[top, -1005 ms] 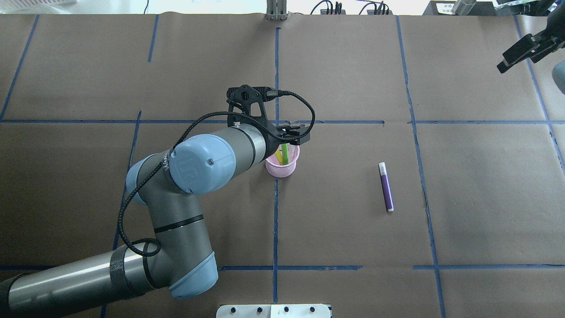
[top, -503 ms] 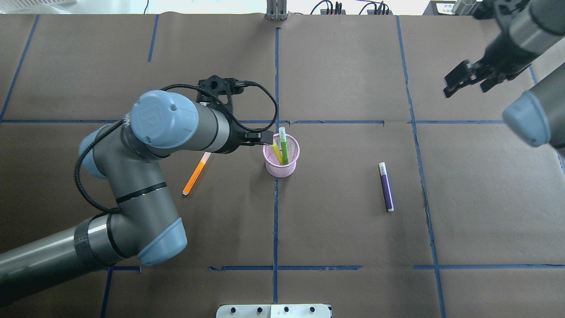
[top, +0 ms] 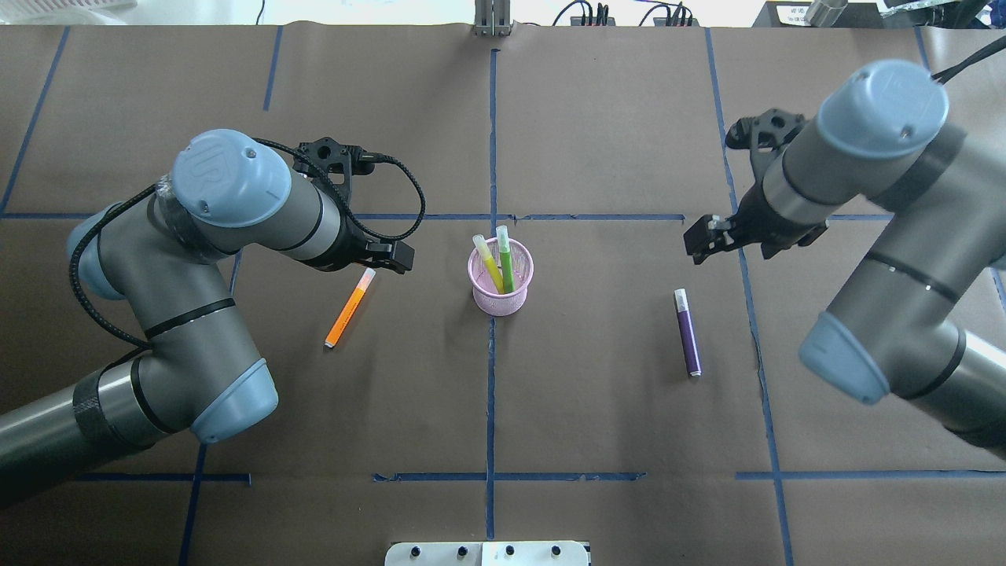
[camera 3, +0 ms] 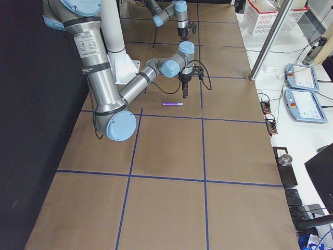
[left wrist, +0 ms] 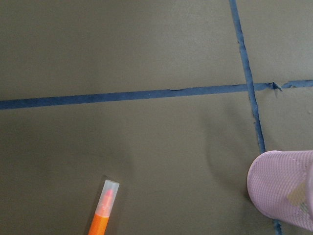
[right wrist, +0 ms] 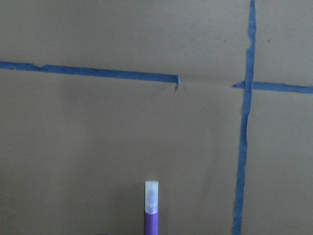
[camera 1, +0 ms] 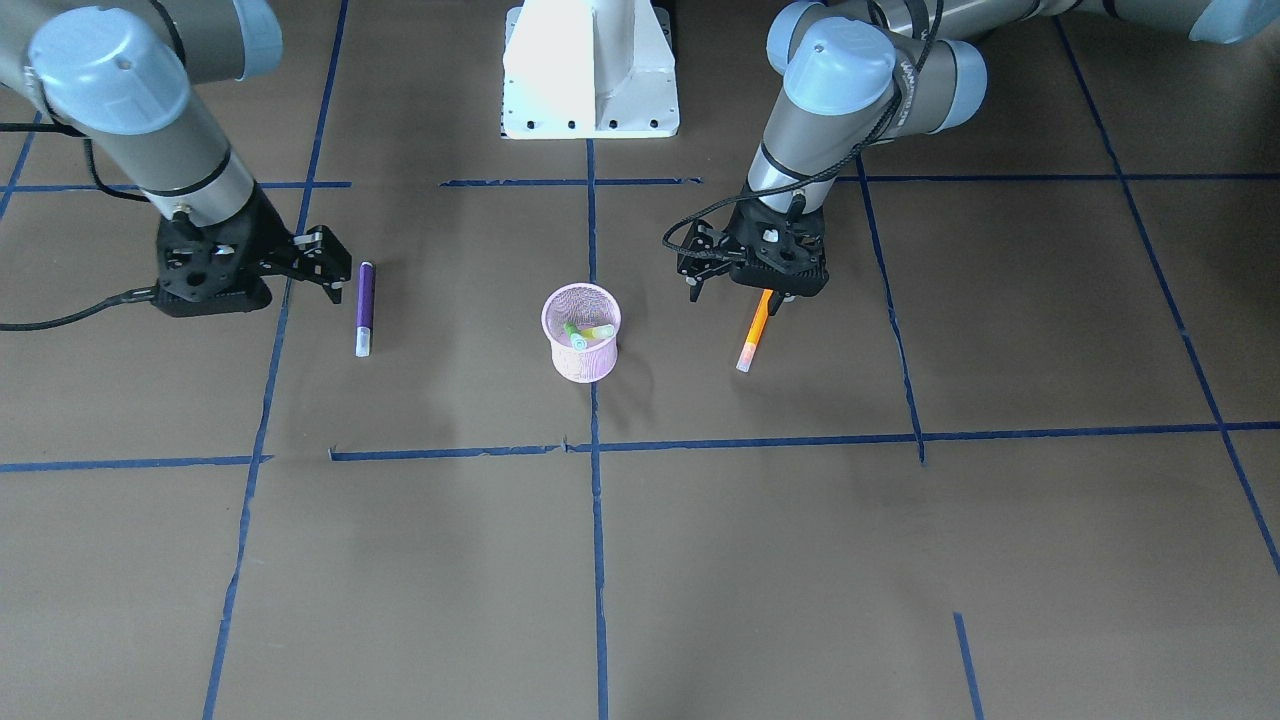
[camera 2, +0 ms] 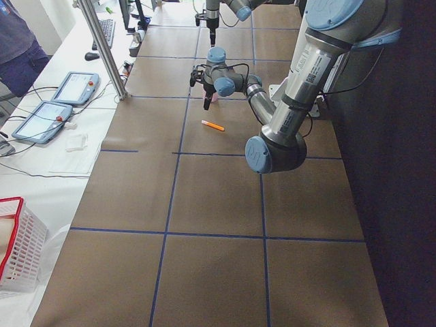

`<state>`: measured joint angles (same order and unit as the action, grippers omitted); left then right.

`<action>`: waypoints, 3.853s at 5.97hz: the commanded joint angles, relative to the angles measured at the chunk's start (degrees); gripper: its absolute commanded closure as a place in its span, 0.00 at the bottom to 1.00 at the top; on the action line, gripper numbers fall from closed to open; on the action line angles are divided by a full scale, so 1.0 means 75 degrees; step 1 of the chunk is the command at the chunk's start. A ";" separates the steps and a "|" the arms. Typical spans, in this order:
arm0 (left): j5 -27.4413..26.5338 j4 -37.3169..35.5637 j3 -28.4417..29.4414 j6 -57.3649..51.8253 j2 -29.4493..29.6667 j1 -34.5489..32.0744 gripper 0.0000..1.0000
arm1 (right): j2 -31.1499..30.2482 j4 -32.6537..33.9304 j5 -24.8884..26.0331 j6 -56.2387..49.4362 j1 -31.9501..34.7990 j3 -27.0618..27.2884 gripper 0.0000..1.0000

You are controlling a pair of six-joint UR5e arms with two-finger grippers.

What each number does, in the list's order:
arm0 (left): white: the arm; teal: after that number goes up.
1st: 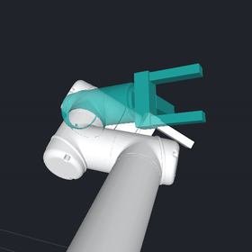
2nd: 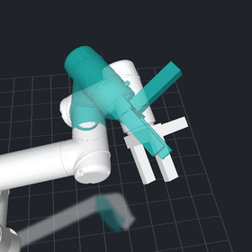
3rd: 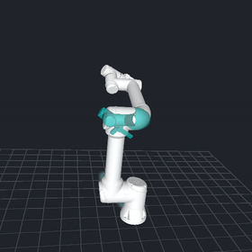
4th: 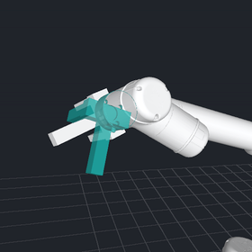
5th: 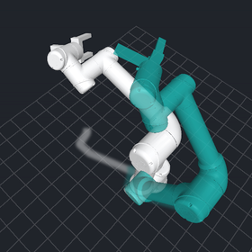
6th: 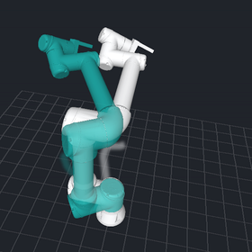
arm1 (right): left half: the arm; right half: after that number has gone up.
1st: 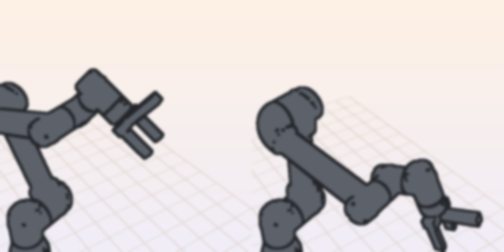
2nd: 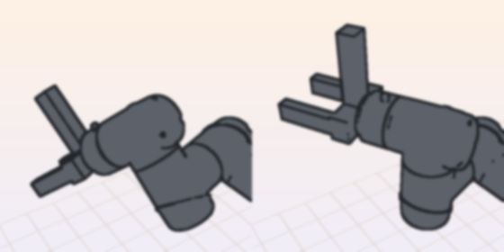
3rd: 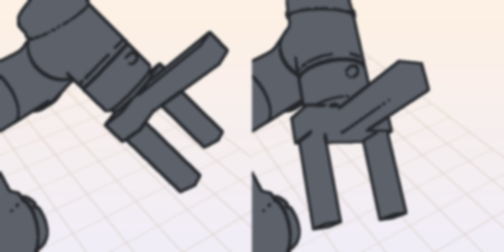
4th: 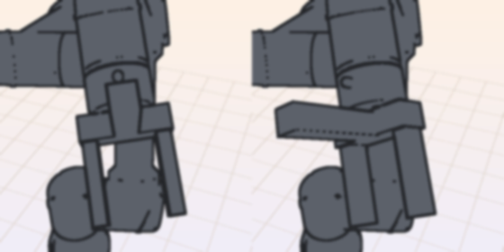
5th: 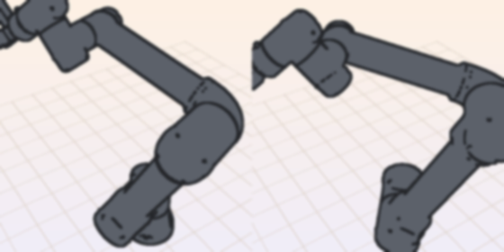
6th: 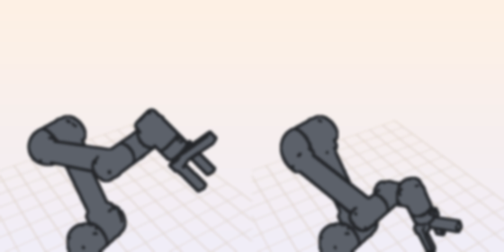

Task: Collect pens into pen holder
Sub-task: 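Move the left gripper above the orange highlighter while the right gripper descends to purple, then grasp the purple highlighter with the right gripper and lift it, then carry the purple highlighter over the cup and drop it in with the right gripper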

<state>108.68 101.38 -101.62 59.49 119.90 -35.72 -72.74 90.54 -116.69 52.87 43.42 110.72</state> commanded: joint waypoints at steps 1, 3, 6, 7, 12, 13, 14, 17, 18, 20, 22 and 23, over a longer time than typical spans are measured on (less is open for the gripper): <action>0.0006 -0.0041 -0.0009 -0.0127 -0.0014 -0.0018 0.00 | -0.0251 -0.0728 0.0521 0.0579 -0.0875 -0.0368 0.02; 0.0006 -0.0041 -0.0044 -0.0116 -0.0026 -0.0018 0.00 | -0.0157 -0.0740 0.0511 0.0487 -0.1066 -0.0862 0.06; -0.0006 -0.0041 -0.0208 -0.0104 -0.0073 -0.0030 0.00 | -0.0005 -0.1104 0.0511 0.0333 -0.1090 -0.1425 0.23; -0.0006 -0.0041 -0.0220 -0.0104 -0.0085 -0.0030 0.00 | 0.0239 -0.1104 0.0511 0.0333 -0.1090 -0.1670 0.23; -0.0006 -0.0041 -0.0220 -0.0092 -0.0085 -0.0018 0.00 | 0.0242 -0.1104 0.0511 0.0311 -0.1090 -0.1708 0.79; -0.0006 -0.0041 -0.0220 -0.0092 -0.0073 -0.0030 0.00 | 0.0276 -0.1104 0.0500 0.0345 -0.1078 -0.1673 0.88; -0.0006 -0.0041 -0.0220 -0.0092 -0.0073 -0.0030 0.00 | 0.0311 -0.1104 0.0488 0.0333 -0.0985 -0.1591 0.97; -0.0018 -0.0041 -0.0208 -0.0093 -0.0073 -0.0007 0.00 | 0.0288 -0.1069 0.1664 0.1170 -0.0551 -0.0061 0.97; -0.0029 -0.0041 -0.0197 -0.0116 -0.0085 0.0005 0.00 | 0.0451 -0.1092 0.2298 0.1688 -0.0562 0.0258 0.97; -0.0029 -0.0041 -0.0185 -0.0186 -0.0225 0.0052 0.00 | 0.1070 -0.1104 0.4039 0.3031 -0.1062 0.0471 0.99; -0.0029 -0.0041 -0.0208 -0.0326 -0.0330 0.0040 0.00 | 0.1482 -0.1069 0.6337 0.4007 -0.2256 0.0367 1.00; -0.0018 -0.0041 -0.0208 -0.0338 -0.0331 0.0040 0.00 | 0.1867 -0.1034 0.7264 0.4651 -0.2714 0.0030 0.99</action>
<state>108.48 101.08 -103.13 57.13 117.59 -35.41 -61.20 82.56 -69.46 83.17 26.68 112.81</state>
